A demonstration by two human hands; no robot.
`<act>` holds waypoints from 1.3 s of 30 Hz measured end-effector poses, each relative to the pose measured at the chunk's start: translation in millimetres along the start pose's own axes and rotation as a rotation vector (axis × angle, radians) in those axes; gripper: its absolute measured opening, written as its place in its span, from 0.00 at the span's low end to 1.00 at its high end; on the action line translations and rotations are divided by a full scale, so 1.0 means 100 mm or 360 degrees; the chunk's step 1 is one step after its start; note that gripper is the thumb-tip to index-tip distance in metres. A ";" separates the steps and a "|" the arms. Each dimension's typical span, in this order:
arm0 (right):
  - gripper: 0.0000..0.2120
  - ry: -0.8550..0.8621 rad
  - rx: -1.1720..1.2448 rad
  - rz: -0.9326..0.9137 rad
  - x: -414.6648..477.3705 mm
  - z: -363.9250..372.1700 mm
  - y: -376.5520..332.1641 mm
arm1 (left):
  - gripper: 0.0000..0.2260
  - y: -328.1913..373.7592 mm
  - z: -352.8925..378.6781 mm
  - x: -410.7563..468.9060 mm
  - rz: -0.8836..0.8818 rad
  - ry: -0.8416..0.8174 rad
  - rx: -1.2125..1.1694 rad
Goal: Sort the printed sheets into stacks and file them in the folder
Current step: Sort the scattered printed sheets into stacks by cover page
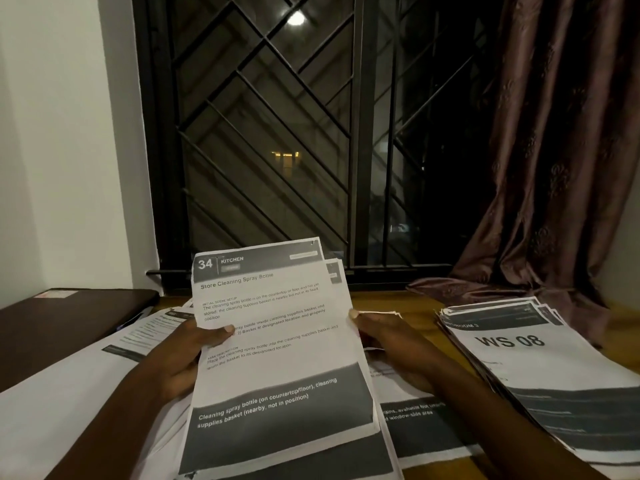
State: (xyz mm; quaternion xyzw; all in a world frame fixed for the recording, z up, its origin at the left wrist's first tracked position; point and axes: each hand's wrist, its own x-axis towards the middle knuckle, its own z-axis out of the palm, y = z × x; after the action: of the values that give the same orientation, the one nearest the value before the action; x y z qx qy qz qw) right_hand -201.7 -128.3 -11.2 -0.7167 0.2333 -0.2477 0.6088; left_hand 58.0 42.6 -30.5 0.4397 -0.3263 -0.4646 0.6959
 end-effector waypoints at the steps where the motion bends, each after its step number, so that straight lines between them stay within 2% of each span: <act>1: 0.12 -0.0001 0.0006 0.0002 0.05 0.02 0.05 | 0.45 0.00 0.01 0.00 -0.0008 -0.0007 -0.0008; 4: 0.06 0.0269 0.0028 -0.0070 0.14 0.04 0.11 | 0.42 0.00 0.01 0.00 -0.0013 -0.0061 -0.0068; 5: 0.07 0.0337 0.0062 -0.0102 0.15 0.02 0.13 | 0.41 -0.01 0.02 0.01 -0.0021 -0.0080 -0.0080; 8: 0.20 0.0422 0.0252 -0.0120 0.12 -0.04 0.11 | 0.33 -0.03 0.03 0.03 -0.0042 -0.0016 -0.0056; 10: 0.16 0.0553 0.0206 -0.0127 0.12 -0.14 0.07 | 0.26 -0.03 -0.04 0.05 0.0019 0.0128 -0.0072; 13: 0.11 0.0781 0.0076 -0.0210 0.17 -0.43 0.07 | 0.24 0.00 -0.18 0.03 0.0124 0.0239 -0.0121; 16: 0.08 0.0813 0.0195 -0.0192 0.19 -0.64 0.11 | 0.24 0.01 -0.26 0.00 0.0106 0.0265 -0.0157; 20: 0.07 0.0818 0.0129 -0.0136 0.26 -0.75 0.17 | 0.26 0.02 -0.17 0.01 0.0057 0.0202 -0.0112; 22: 0.08 0.0847 0.0047 -0.0089 0.27 -0.75 0.20 | 0.39 0.03 -0.13 -0.01 0.0047 0.0167 -0.0083; 23: 0.08 0.0896 -0.0061 -0.0062 0.28 -0.75 0.23 | 0.45 0.03 -0.11 -0.01 0.0044 0.0143 -0.0064; 25: 0.10 0.0950 -0.0564 0.0001 0.25 -0.75 0.30 | 0.50 0.03 -0.07 -0.03 0.0057 0.0096 -0.0031; 27: 0.23 0.0855 -0.1318 0.0207 0.24 -0.74 0.40 | 0.50 0.02 -0.03 -0.03 0.0046 0.0076 -0.0014; 28: 0.31 0.0848 -0.1557 0.0275 0.23 -0.72 0.42 | 0.50 0.02 -0.03 -0.02 0.0040 0.0068 -0.0013; 29: 0.36 0.0906 -0.1615 0.0236 0.24 -0.71 0.41 | 0.49 0.02 -0.02 -0.02 0.0034 0.0049 -0.0017; 30: 0.34 0.0988 -0.1588 0.0093 0.23 -0.67 0.37 | 0.49 0.03 -0.01 -0.02 0.0026 0.0033 -0.0024; 31: 0.27 0.1022 -0.1441 -0.0096 0.19 -0.60 0.29 | 0.49 0.02 0.00 -0.03 0.0018 0.0028 -0.0031; 32: 0.20 0.0950 -0.1130 -0.0222 0.15 -0.50 0.20 | 0.49 0.02 0.00 -0.03 0.0011 0.0031 -0.0039; 34: 0.20 0.0428 -0.0435 -0.0099 0.05 -0.22 0.02 | 0.48 0.02 0.01 -0.03 0.0004 0.0044 -0.0027; 35: 0.20 0.0151 -0.0216 0.0014 0.01 -0.10 -0.02 | 0.48 0.02 0.00 -0.03 0.0000 0.0040 -0.0015; 36: 0.18 -0.0003 -0.0131 0.0088 -0.02 0.01 -0.04 | 0.47 0.02 0.01 -0.03 -0.0007 0.0030 -0.0011; 37: 0.15 -0.0061 -0.0071 0.0098 0.00 0.06 -0.03 | 0.47 0.03 0.01 -0.02 -0.0010 0.0019 -0.0013; 39: 0.10 0.0040 0.0034 0.0050 0.04 0.11 0.00 | 0.44 0.03 0.00 -0.01 -0.0011 0.0009 -0.0047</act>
State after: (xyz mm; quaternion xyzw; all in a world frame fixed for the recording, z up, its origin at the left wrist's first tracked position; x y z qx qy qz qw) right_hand -191.4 -122.4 -12.0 -0.7032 0.2494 -0.2496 0.6172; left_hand 58.8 43.9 -27.9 0.4318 -0.3160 -0.4705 0.7017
